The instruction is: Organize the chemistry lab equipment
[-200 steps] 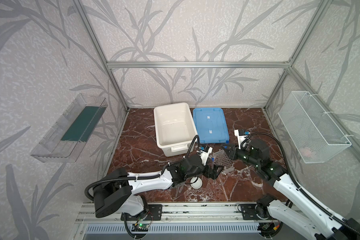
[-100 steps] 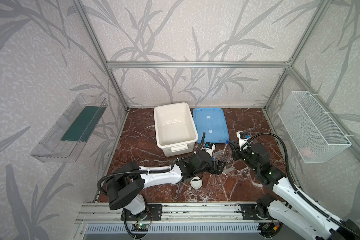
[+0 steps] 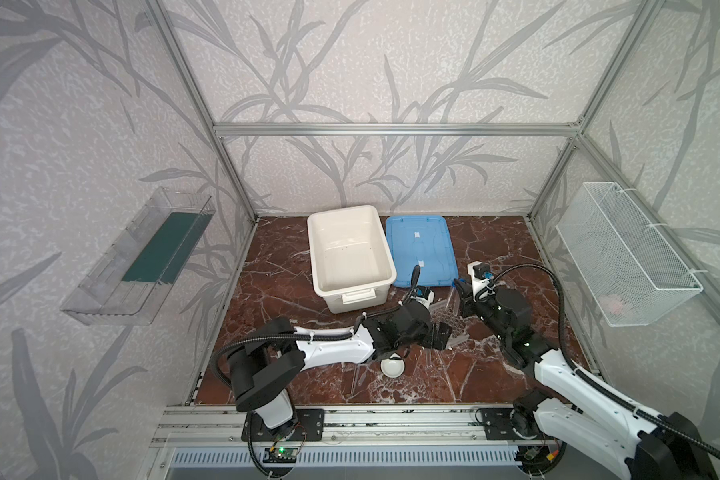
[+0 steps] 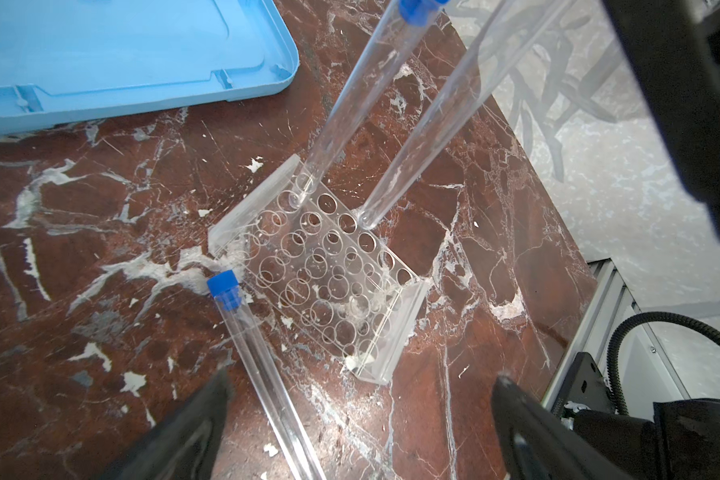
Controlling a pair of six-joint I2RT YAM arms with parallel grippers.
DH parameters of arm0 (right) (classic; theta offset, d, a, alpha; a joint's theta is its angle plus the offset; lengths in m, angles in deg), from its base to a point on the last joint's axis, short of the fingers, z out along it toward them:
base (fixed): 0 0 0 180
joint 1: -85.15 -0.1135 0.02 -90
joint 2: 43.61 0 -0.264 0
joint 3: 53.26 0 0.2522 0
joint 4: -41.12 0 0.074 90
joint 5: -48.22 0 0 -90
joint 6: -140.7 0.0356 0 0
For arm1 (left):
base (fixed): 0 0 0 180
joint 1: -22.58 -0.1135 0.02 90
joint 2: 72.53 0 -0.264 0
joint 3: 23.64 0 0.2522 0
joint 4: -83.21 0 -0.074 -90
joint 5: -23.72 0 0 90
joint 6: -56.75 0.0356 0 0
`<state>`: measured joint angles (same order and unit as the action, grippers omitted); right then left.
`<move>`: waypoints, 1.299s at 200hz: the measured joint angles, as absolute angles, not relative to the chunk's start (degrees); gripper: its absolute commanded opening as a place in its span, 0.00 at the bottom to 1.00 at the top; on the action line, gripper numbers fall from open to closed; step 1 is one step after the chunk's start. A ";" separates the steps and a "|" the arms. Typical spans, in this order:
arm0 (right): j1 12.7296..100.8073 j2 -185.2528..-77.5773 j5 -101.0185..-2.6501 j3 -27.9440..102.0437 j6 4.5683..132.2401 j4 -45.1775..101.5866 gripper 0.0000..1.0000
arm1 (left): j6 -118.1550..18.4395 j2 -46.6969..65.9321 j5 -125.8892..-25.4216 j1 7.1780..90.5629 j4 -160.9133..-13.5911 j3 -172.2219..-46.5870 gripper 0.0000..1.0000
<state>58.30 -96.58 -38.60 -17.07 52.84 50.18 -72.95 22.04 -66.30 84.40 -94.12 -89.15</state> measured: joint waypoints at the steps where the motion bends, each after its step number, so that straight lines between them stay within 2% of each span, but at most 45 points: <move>1: 58.30 -96.58 -38.60 -17.18 52.81 50.29 0.17 | -72.95 22.10 -66.30 84.40 -94.10 -89.17 0.99; 100: 58.26 -96.45 -38.30 -23.38 52.55 61.59 0.18 | -73.85 24.40 -66.45 84.34 -93.69 -90.59 0.99; 226: 58.26 -97.79 -38.38 -27.80 50.96 65.77 0.18 | -75.34 25.12 -66.56 84.08 -93.86 -90.59 0.99; 245: 58.26 -98.29 -38.40 -28.48 50.82 67.49 0.21 | -75.40 25.12 -66.56 83.97 -94.08 -90.59 0.99; 260: 58.26 -98.40 -38.40 -29.28 50.85 68.33 0.28 | -75.47 25.12 -66.51 83.97 -94.08 -90.59 0.99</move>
